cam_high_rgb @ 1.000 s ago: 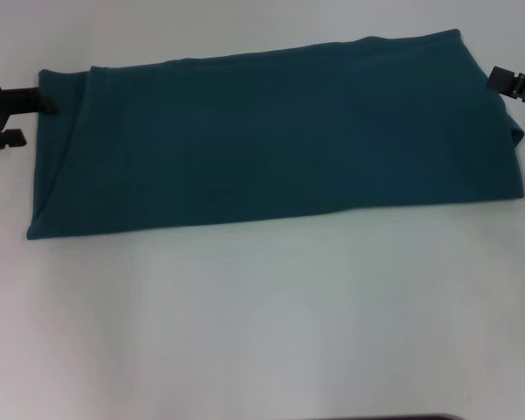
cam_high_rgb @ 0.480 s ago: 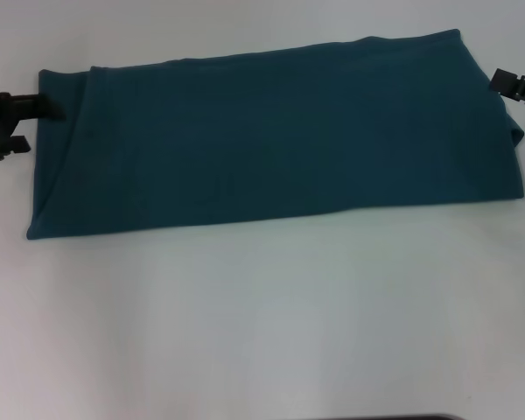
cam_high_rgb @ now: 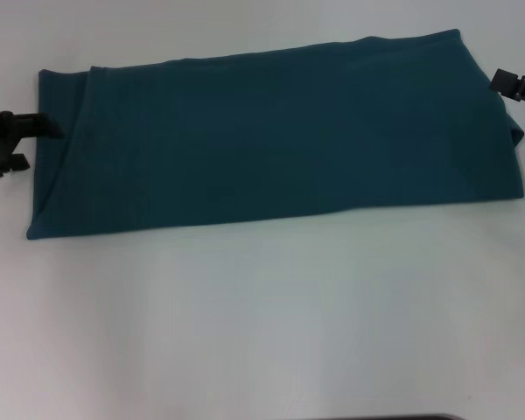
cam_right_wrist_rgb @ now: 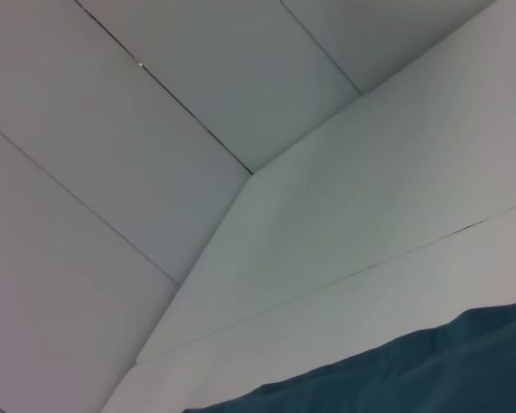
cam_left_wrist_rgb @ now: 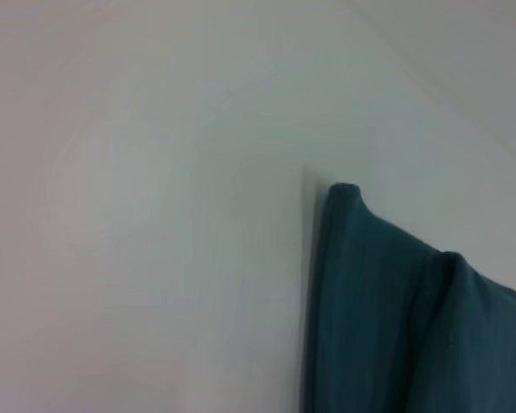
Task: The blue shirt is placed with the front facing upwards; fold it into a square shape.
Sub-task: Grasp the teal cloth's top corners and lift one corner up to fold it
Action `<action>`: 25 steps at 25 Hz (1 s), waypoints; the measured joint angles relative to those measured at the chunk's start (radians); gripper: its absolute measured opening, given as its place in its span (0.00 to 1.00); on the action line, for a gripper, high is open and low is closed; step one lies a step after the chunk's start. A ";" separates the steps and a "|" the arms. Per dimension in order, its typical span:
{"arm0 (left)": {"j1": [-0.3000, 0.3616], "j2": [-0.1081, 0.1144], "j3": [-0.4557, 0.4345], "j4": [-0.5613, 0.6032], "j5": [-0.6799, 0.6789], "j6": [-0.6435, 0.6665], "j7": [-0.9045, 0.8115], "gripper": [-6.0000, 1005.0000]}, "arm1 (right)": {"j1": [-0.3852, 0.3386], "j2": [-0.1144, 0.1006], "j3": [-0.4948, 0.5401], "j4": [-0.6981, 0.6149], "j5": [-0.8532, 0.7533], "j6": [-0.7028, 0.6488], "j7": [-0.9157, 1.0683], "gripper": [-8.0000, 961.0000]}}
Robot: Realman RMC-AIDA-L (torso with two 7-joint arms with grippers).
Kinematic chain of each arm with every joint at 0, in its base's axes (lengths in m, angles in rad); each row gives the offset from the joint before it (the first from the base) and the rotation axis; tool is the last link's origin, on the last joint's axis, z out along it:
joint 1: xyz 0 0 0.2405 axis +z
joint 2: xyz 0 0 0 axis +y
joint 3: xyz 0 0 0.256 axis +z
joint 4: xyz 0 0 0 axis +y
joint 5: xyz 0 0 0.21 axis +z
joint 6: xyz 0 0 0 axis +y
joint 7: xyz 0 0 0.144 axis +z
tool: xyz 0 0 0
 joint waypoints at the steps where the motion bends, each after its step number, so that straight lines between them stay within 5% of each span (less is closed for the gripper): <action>1: -0.001 0.000 0.000 0.003 0.000 0.000 0.000 0.77 | 0.001 0.000 0.000 0.000 0.000 0.000 0.000 0.64; 16: -0.023 -0.015 0.041 0.004 0.000 0.054 -0.003 0.72 | -0.003 -0.002 0.003 0.003 0.000 -0.004 -0.001 0.63; 25: -0.108 -0.006 0.109 0.007 0.015 0.126 -0.014 0.69 | -0.011 -0.009 0.006 0.008 0.000 -0.008 -0.005 0.63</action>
